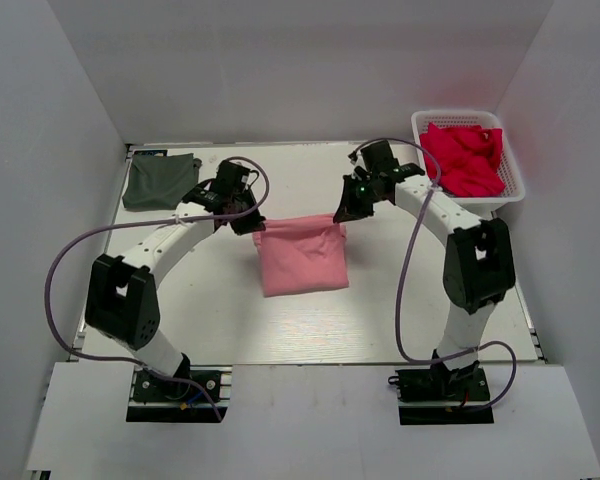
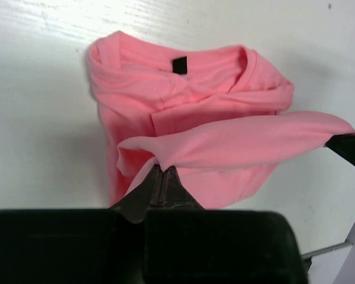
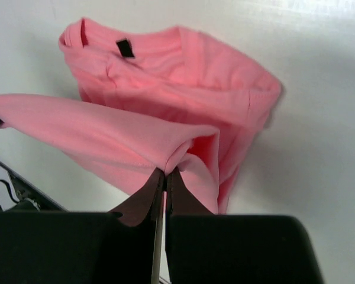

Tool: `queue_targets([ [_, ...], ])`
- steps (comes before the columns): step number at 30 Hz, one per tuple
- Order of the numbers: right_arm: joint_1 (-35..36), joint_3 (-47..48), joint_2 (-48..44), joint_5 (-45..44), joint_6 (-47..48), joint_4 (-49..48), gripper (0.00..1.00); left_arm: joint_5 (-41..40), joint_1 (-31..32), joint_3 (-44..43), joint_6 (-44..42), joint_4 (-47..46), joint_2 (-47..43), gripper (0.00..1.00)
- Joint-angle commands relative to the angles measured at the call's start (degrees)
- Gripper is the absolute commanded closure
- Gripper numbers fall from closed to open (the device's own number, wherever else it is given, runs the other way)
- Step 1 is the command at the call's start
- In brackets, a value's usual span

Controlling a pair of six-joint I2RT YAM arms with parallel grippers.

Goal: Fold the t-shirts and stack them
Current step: Fold the long partially folded tshirt into a neat square

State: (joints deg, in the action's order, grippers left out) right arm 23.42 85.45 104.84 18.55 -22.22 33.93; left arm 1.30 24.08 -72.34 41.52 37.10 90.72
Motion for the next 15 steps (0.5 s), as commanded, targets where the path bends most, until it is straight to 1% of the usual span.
queue_targets([
  [1, -1.1, 5.4, 3.9, 1.1, -0.5, -3.6, 1.0, -2.1, -1.1, 0.3, 0.6, -5.7, 2.4, 1.0],
  [2, -1.2, 6.1, 5.3, 0.9, -0.8, -3.7, 1.0, -2.1, -1.7, -0.7, 0.6, -5.7, 4.6, 1.0],
  [6, -1.4, 8.2, 8.9, 0.8, -1.7, -4.2, 1.0, -3.1, -2.4, -3.7, 0.1, -5.7, 8.5, 1.0],
  [10, -1.9, 10.3, 11.8, 1.8, -2.0, -7.2, 1.0, -4.9, -3.7, -5.6, 0.8, -7.1, 11.3, 1.0],
  [11, -1.9, 10.8, 12.7, 2.7, -1.7, -9.6, 1.0, -5.9, -3.7, -6.5, 0.8, -7.1, 12.9, 1.0],
  [12, -2.1, 11.8, 13.3, 3.0, -1.4, -10.2, 1.0, -7.2, -4.3, -7.4, 1.7, -6.6, 13.8, 0.94],
  [13, -2.5, 12.6, 14.6, 3.3, -0.9, -10.6, 0.76, -7.2, -5.1, -9.1, 1.7, -6.6, 14.7, 0.81],
  [14, -2.4, 15.5, 15.9, 4.0, -0.5, -10.8, 0.58, -7.2, -5.1, -9.8, 1.7, -6.6, 16.3, 0.29],
  [15, -2.7, 16.4, 16.4, 4.0, -0.3, -10.6, 0.34, -6.6, -5.8, -11.5, 1.7, -6.6, 17.1, 0.03],
])
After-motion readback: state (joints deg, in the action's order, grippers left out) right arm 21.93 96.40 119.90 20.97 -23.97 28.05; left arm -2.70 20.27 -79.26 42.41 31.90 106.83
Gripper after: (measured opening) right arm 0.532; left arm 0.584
